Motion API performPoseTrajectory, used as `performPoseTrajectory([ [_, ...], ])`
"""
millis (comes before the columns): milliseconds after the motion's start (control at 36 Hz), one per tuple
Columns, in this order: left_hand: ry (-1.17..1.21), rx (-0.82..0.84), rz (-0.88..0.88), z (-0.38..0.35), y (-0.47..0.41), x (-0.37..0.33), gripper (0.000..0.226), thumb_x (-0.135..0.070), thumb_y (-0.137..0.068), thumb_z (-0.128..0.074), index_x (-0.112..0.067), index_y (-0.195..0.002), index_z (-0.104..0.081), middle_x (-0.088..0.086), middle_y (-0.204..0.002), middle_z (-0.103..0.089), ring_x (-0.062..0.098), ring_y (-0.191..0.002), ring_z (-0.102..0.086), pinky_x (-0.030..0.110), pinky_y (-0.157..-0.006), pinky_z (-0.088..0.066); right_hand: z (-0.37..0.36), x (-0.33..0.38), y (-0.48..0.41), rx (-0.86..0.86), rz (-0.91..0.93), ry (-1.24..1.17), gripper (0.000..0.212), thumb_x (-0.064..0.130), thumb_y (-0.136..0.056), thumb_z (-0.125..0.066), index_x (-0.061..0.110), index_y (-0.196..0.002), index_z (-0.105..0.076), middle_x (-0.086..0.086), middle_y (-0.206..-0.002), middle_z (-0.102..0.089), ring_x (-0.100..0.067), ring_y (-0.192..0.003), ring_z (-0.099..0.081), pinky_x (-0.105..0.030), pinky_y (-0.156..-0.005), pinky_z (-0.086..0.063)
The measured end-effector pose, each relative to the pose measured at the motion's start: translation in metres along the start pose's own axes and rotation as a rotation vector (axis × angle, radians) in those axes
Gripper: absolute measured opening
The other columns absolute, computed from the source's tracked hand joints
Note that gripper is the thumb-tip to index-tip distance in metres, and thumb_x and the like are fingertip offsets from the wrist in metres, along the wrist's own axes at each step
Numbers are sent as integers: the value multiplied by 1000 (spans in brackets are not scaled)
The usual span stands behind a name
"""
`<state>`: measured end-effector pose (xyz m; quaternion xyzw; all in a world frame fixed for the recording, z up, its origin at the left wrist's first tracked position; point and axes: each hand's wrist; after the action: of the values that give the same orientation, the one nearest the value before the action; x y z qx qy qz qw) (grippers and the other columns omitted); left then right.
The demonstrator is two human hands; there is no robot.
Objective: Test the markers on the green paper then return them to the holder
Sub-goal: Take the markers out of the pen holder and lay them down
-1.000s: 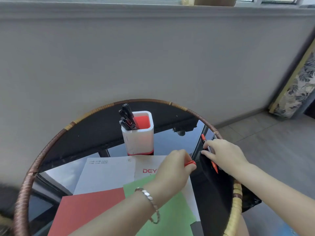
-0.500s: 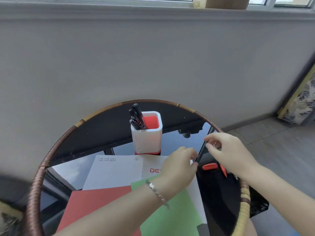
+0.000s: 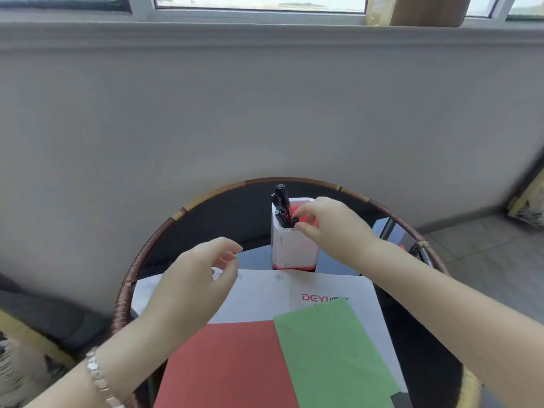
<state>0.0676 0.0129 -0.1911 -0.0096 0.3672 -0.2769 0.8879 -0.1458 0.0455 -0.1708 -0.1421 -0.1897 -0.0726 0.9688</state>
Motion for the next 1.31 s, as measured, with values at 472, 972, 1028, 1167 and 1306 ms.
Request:
performPoseTrajectory([
  [472, 393, -44, -297, -24, -4, -62, 26, -26, -81, -64, -43, -100, -56, -15, -88, -50, 3, -83, -56, 16, -71, -49, 33, 28, 69, -335, 300, -251, 18, 29, -86, -49, 23, -99, -61, 10, -75, -59, -1, -75, -52, -4, -69, -36],
  [972, 826, 2, -185, -50, 12, -76, 19, 8, -75, -69, -10, -75, -64, -1, -74, -70, 10, -72, -69, 20, -65, -54, 14, 1, 95, 42, -511, -1487, 34, 29, -65, -61, 10, -94, -61, 0, -54, -57, -8, -48, -52, -17, -51, -50],
  [1028, 682, 77, -130, -56, 10, -70, 19, -1, -80, -66, -20, -79, -63, -2, -73, -70, 8, -69, -67, 18, -64, -52, 12, -2, 94, -34, -482, -1381, 29, 28, -69, -60, 7, -88, -62, 2, -54, -57, -8, -48, -51, -19, -54, -48],
  [1167, 112, 227, -290, -68, 10, -60, 18, -20, -97, -36, -18, -100, -54, -4, -90, -59, 9, -80, -52, 28, -73, -43, -1, -1, 97, -145, -386, -1113, 13, 16, -86, -57, 9, -79, -64, 2, -58, -63, -7, -52, -54, -18, -53, -44],
  [1306, -20, 287, -382, -74, 12, -54, 32, -30, -98, -23, -11, -96, -48, 4, -90, -56, 24, -80, -52, 42, -72, -41, -10, 0, 101, -175, -330, -1154, 14, 11, -87, -55, 9, -75, -62, 2, -53, -60, -7, -50, -51, -16, -51, -42],
])
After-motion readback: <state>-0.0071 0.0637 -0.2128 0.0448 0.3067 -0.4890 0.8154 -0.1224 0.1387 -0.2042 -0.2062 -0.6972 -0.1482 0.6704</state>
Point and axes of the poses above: each hand's wrist, its own y-axis away from the middle knuckle, its own z-axis out of the back of the hand, x = y × z
